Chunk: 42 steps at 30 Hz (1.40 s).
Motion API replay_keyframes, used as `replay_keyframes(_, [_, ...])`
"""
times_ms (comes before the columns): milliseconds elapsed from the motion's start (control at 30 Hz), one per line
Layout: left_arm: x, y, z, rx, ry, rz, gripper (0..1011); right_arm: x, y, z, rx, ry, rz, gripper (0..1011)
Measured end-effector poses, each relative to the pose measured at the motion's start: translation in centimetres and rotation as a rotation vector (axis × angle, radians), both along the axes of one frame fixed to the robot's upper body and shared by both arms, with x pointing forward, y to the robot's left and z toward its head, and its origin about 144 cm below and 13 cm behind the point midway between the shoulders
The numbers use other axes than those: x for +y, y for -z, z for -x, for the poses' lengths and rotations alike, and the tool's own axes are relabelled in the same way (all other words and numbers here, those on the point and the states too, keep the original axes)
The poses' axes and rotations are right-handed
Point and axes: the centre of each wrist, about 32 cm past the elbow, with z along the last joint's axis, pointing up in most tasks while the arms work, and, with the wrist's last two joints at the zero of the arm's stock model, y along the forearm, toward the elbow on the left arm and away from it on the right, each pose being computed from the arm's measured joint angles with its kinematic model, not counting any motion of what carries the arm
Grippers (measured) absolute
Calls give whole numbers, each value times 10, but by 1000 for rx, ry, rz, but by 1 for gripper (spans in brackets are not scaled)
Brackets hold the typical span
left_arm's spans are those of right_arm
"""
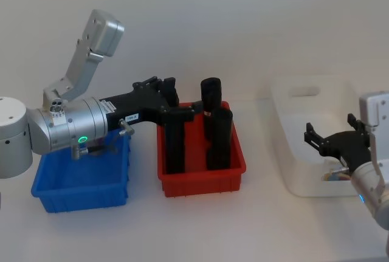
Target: Pick the cotton swabs from the blue box and place them into the white box.
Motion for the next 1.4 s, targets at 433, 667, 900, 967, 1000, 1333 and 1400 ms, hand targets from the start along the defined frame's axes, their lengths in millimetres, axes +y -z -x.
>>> replay_keyframes(433, [0,1,0,-1,-3,0,1004,-1,-4,9,-55,6,4,1002])
replay_keyframes(667, [-5,10,5,-20,-41,-10,1004,-1,-4,20,-60,-36,-16,1002])
replay_keyframes(900, [-14,27,15,-59,-106,-23,1004,0,-5,39,-71,-107,-50,1002])
replay_keyframes(967, [-16,31,18,-66,-121,-25,1004,1,-6,46,-74,-133,-63,1002])
replay_keyframes(1000, [-17,32,18,-69,-126,-26,1004,1,-6,48,-75,-142,-68,1002])
replay_keyframes(1333, [-28,53,34,-123,-212,-34,1004,5,-10,73,-83,-238,-117,1002])
replay_keyframes(1400, [-31,58,37,-134,-230,-34,1004,5,-10,76,-83,-249,-123,1002])
